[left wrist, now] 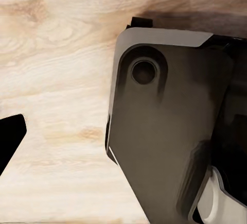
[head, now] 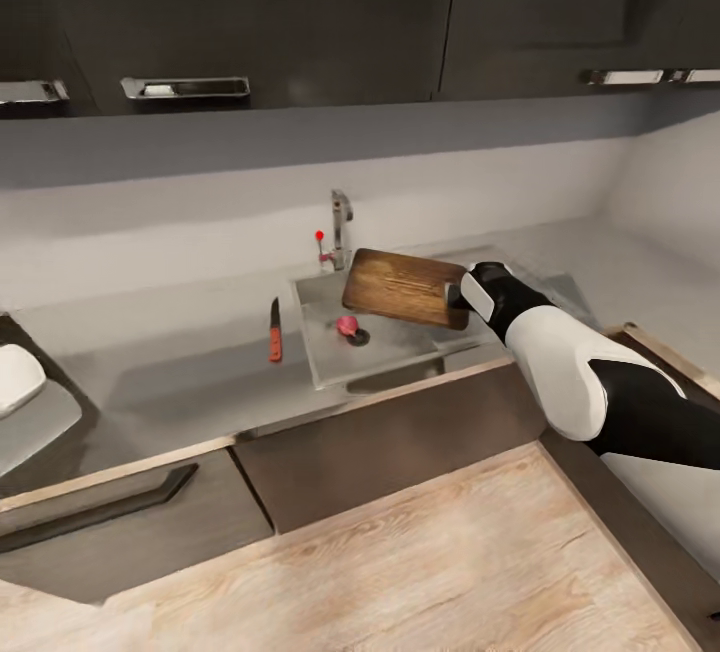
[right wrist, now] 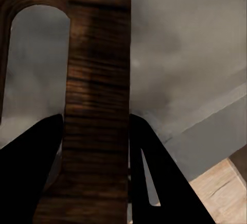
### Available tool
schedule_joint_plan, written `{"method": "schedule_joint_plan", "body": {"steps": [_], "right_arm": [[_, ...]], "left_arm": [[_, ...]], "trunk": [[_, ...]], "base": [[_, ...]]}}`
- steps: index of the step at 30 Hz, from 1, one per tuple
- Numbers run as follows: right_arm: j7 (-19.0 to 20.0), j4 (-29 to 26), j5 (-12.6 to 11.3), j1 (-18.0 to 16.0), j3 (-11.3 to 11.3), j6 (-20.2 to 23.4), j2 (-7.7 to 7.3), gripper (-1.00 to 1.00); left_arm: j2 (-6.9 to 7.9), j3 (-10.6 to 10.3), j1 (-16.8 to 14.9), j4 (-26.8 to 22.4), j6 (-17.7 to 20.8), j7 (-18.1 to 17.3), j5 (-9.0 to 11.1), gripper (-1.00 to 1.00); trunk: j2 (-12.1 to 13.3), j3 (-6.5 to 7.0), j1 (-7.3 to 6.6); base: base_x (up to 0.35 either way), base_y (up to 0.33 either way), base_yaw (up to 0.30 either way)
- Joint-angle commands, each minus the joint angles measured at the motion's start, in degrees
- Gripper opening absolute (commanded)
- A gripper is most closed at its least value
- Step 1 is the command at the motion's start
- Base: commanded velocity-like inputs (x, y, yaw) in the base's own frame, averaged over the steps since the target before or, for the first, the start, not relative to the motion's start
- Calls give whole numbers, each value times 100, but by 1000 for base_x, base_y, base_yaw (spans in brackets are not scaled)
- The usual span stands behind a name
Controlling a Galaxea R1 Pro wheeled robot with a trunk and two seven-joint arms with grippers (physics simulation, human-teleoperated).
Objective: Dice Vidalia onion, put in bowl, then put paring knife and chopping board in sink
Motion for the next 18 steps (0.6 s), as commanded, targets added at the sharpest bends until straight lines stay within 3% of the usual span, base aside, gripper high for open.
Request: {"method": "schedule_joint_plan", "body": {"steps": [1,18], "right_arm": [[-17,-8,17,-5,-65,21,4,-100],[-15,21,17,-5,-65,21,7,-100]], "left_arm": [[-2,-47,-8,13,-7,1,45,100],[14,-45,-8,13,-24,1,45,100]], "trunk": [[-13,-10,0],[-13,-10,0]], "base": [[-250,229,280],[-234,236,280]]}}
